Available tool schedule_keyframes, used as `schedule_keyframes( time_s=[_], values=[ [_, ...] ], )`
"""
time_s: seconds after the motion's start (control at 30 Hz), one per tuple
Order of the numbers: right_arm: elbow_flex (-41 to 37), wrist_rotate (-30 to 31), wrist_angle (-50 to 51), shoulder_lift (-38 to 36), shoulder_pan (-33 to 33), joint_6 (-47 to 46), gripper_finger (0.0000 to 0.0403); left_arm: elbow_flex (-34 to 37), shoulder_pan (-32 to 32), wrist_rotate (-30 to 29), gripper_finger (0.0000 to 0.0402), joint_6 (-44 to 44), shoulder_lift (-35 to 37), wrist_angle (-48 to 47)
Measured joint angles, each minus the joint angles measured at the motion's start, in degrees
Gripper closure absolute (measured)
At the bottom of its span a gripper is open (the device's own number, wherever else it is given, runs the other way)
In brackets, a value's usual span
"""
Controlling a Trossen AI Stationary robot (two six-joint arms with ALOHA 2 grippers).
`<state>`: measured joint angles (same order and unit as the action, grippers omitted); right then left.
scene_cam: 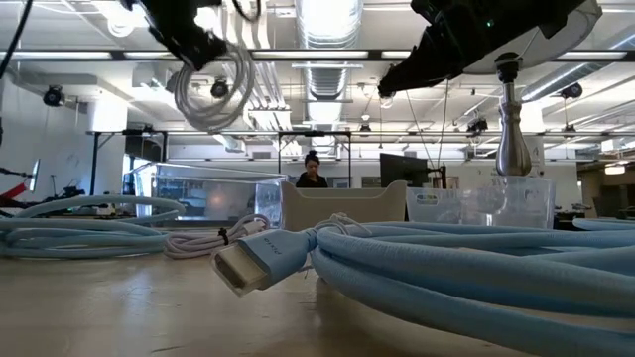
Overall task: Pick & Place USB Port
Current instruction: Put the left white HDMI cable into the left transparent bin
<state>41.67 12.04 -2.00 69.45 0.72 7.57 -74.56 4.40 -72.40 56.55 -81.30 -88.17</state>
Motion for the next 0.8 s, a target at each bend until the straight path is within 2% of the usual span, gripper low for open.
schedule_keyframes(
  time_s=[0.1, 0.23, 0.4, 0.47, 0.57, 0.8],
  values=[
    [-0.05, -0.01, -0.02, 0.04, -0.01, -0.04, 0.0197, 1.74, -7.78, -0.33, 0.0338, -2.73, -0.77, 4.53],
    [-0.22, 0.01, 0.0, 0.04, -0.01, 0.09, 0.0197, 6.16, -15.26, 0.22, 0.0338, -13.75, -1.72, 18.67],
    [-0.41, 0.01, -0.06, 0.04, -0.01, -0.08, 0.0197, 12.64, -20.4, 5.61, 0.0337, -32.47, -3.47, 41.94],
    [-0.59, 0.01, 0.03, 0.04, 0.01, -0.08, 0.0197, 14.14, -21.38, 6.46, 0.0337, -36.64, -4.3, 47.7],
    [-0.82, 0.01, 0.04, 0.07, 0.01, -0.11, 0.0197, 15.44, -22.33, 8.18, 0.0337, -39.12, -5.17, 51.83],
    [-1.55, 0.0, 0.06, 0.07, 0.01, -1.6, 0.0197, 16.8, -22.45, 16.66, 0.0337, -38.22, -7.23, 52.21]
  ],
)
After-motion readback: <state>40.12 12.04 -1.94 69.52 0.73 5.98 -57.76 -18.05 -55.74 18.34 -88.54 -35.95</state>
